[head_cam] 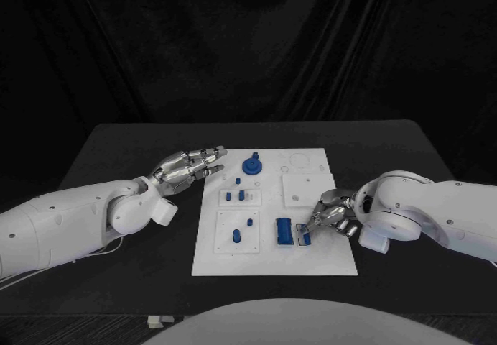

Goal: Assemble the parts on the task board

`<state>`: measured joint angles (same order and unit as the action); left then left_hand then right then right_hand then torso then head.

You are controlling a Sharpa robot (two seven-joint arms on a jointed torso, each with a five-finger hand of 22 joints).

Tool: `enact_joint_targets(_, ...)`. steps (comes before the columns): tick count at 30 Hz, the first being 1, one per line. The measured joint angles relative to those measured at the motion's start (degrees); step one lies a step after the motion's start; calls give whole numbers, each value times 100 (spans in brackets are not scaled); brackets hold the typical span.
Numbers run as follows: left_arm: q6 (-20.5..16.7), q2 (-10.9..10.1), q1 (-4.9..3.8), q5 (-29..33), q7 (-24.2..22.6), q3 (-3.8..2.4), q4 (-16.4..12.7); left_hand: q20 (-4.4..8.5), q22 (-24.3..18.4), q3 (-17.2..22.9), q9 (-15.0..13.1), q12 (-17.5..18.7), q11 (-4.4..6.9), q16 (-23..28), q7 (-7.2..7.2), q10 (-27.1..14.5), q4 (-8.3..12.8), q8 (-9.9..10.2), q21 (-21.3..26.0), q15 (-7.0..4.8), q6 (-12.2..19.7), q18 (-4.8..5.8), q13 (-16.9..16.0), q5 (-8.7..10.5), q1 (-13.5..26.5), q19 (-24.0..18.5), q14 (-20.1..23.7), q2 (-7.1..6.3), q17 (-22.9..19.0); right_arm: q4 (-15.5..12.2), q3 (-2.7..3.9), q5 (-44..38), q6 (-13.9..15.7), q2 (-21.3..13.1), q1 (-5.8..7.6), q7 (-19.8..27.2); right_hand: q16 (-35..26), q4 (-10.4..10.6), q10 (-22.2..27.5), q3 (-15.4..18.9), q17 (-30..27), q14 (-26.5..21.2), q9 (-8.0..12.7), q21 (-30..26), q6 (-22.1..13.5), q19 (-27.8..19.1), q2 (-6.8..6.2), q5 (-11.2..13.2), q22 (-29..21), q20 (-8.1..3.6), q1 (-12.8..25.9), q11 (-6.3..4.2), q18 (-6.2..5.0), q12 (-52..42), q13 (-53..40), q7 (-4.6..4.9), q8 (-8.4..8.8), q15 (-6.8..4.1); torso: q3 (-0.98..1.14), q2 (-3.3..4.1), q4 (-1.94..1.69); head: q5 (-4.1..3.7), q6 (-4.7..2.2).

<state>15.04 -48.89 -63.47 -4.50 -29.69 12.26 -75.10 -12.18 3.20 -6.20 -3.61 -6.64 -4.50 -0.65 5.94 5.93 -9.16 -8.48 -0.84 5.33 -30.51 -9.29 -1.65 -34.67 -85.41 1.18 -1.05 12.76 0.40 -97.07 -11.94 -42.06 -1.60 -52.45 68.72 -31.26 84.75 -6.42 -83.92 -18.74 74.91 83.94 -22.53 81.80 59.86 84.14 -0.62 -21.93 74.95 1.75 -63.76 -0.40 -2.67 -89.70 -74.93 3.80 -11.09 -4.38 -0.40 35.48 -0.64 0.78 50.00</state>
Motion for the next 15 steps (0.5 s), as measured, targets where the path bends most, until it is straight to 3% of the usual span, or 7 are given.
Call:
enact_joint_targets(7,4,7,0,0,0,0,4,0,0,0,0,0,0,0,0,0,0,0,0,0,0,0,0,0,0,0,0,0,0,25,3,-50,-2,23,-14,-2,0,-1,0,-1,0,0,-2,-22,0,0,2,3,-1,0,32,0,0,0,0,0,0,0,1,0,1,1,0)
enact_joint_targets(9,6,10,1,0,1,0,6,0,0,0,1,0,0,0,0,0,0,0,0,0,0,0,0,0,0,0,0,0,0,27,4,-58,-1,29,-16,0,0,49,0,50,0,0,-2,-23,0,0,54,112,-1,0,83,0,0,0,0,0,-5,1,1,-1,1,3,0)
enact_joint_targets(15,12,18,2,0,1,0,9,0,-7,0,1,0,0,0,0,0,0,0,0,0,0,0,0,0,0,0,0,0,0,29,5,-72,1,42,-22,2,0,124,0,125,0,0,20,-48,0,0,49,185,-1,0,124,0,0,0,1,0,-12,0,1,0,1,0,0)
